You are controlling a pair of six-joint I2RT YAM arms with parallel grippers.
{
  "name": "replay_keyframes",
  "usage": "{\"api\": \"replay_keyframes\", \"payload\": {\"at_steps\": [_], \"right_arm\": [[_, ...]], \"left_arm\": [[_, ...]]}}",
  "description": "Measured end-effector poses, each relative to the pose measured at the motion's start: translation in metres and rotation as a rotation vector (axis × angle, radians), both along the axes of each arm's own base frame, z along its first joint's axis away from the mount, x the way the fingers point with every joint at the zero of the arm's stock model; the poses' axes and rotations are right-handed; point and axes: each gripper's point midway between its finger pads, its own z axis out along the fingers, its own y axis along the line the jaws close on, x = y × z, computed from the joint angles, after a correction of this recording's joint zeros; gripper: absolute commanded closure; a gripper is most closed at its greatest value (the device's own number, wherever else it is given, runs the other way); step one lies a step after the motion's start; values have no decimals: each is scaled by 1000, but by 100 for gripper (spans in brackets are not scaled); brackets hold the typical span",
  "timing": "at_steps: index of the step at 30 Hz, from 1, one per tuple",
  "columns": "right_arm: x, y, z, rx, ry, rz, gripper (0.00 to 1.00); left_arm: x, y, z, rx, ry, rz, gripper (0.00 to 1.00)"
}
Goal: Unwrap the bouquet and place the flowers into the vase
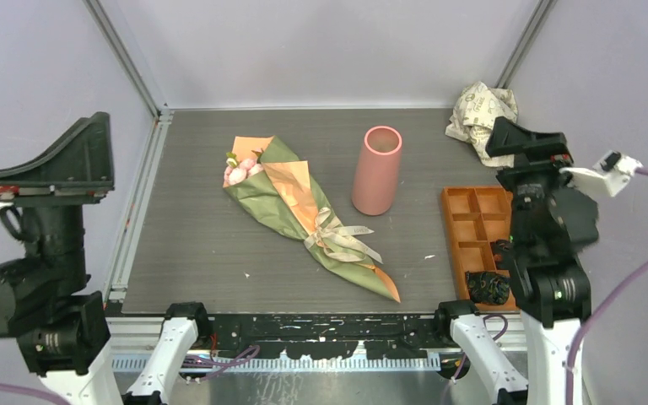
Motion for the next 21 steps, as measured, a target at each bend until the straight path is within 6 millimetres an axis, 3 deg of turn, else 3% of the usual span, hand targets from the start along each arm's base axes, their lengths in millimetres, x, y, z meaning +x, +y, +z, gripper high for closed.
{"api": "replay_keyframes", "payload": {"at_steps": [5, 6, 9, 12, 13, 15, 17, 19, 21], "right_arm": [[-33, 28, 62, -27, -253, 176, 1], [-35, 39, 99, -38, -318, 236, 0], [-27, 46, 115, -46, -282, 273, 1], [-10, 60, 159, -67, -285, 338, 1], [-2, 69, 170, -77, -286, 383, 0], [10, 82, 171, -87, -264, 450, 1], [24, 98, 154, -90, -197, 531, 1], [33, 112, 136, -89, -130, 591, 0], [39, 140, 112, -105, -43, 676, 1]], "left_arm": [[-36, 1, 28, -16, -83, 2, 0], [-52, 1, 38, -5, -118, 14, 0], [-57, -2, 42, 7, -127, 3, 1], [-54, -15, 67, 63, -116, -58, 16], [-45, -22, 79, 90, -107, -87, 20], [-16, -36, 96, 154, -84, -157, 21], [30, -46, 82, 192, 9, -215, 19], [89, -50, 37, 202, 179, -257, 14], [141, -56, -31, 202, 373, -280, 12]]}}
